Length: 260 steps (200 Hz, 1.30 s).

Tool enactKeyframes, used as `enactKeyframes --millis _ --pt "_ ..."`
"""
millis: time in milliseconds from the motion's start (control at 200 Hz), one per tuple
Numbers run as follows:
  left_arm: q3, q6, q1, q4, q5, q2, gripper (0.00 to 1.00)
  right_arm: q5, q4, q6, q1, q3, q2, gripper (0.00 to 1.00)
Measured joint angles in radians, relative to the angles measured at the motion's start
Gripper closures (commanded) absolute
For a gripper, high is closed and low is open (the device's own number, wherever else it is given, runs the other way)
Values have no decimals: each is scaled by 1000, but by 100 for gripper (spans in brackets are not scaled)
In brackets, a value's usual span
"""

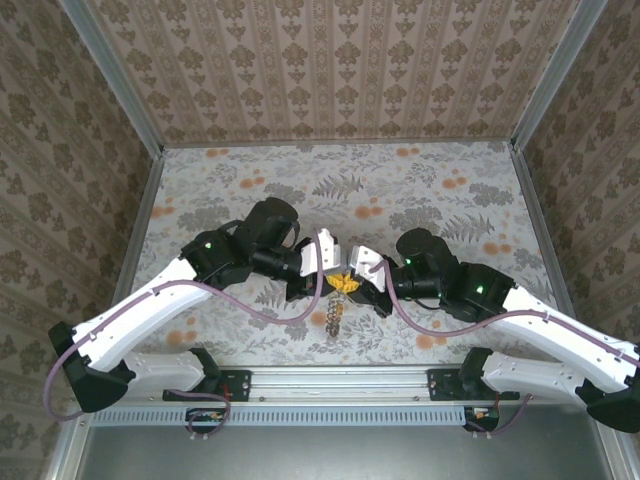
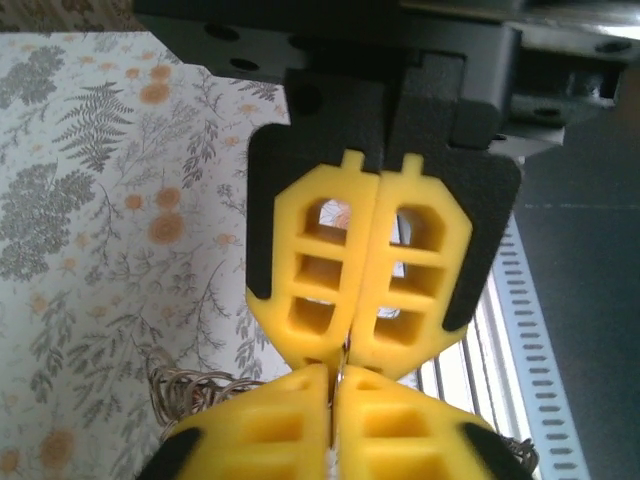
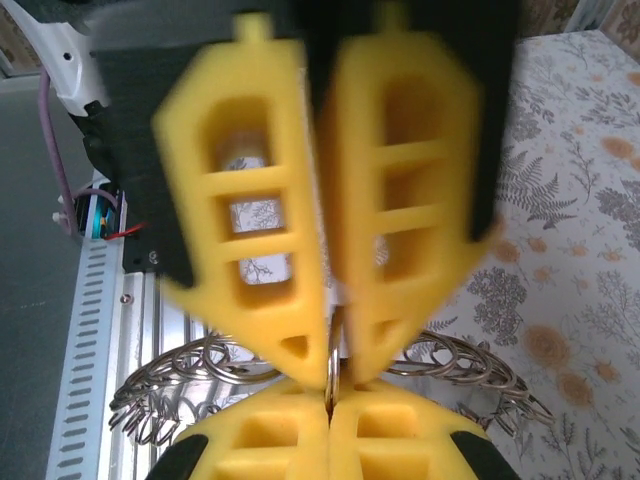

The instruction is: Put the keys on the keyring

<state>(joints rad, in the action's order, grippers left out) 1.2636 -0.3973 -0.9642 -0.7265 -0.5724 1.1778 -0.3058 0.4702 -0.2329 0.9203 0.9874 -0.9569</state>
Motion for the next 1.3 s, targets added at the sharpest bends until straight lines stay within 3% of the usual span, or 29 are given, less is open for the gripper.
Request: enactKeyframes --millis 265,610,770,1170,1300 --pt "-89 41 30 118 -80 -85 100 -11 -64 15 3 -24 36 100" --pt "-299 235 106 449 -228 -241 100 -28 -194 69 6 -87 112 81" --pt "-328 285 110 520 -246 -252 100 -34 -212 77 4 -90 121 99" --pt "-306 271 111 490 -232 -221 100 -25 -200 67 -5 -90 122 100" --pt "-203 194 73 327 -137 -169 78 11 -135 36 -6 -58 106 100"
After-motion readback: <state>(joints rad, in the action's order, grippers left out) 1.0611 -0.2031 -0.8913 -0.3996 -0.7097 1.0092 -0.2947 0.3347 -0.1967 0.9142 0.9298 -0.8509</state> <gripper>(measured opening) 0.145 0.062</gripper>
